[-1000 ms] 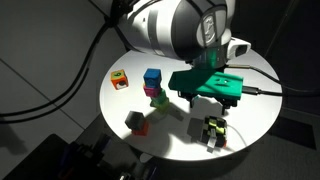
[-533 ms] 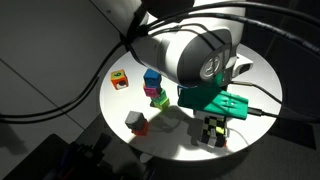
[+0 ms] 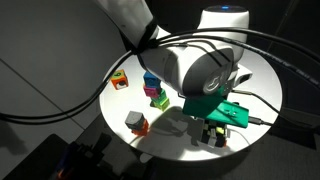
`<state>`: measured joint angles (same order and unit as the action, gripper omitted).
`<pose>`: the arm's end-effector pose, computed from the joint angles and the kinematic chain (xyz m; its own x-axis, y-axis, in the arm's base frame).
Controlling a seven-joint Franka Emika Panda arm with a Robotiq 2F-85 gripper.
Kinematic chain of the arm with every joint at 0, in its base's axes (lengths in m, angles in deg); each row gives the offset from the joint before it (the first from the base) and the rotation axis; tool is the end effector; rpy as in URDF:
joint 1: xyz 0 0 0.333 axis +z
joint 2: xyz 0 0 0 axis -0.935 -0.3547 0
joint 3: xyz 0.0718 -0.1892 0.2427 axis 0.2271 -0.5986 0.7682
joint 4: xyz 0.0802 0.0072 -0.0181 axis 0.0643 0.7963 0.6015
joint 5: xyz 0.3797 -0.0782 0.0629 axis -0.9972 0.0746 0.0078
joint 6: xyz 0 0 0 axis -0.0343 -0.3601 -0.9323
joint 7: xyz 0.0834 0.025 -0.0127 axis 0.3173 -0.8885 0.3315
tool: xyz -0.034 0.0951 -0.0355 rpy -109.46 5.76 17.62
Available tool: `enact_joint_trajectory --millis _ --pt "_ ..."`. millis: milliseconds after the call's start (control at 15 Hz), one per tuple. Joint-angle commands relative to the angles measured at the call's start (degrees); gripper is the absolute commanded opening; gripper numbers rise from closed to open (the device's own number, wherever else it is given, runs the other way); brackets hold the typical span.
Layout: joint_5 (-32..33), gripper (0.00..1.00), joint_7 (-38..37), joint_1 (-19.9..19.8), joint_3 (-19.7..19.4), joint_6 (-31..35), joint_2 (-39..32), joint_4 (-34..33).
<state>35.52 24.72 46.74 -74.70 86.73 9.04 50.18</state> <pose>0.4915 -0.2524 0.1389 0.9961 0.0720 -0.0516 0.0747 -0.9959 0.0508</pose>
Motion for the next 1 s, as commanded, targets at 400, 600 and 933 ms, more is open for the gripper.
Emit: enact_joint_trajectory --millis 400,600,933 --pt "-0.27 1.00 1.90 -2.63 0.99 0.41 -4.85 -4.75" --pt "-0.21 1.00 1.95 -2.96 1.15 0.50 -6.12 -5.59" --pt "0.46 0.73 1.48 -2.63 0.72 0.19 -7.95 -6.96"
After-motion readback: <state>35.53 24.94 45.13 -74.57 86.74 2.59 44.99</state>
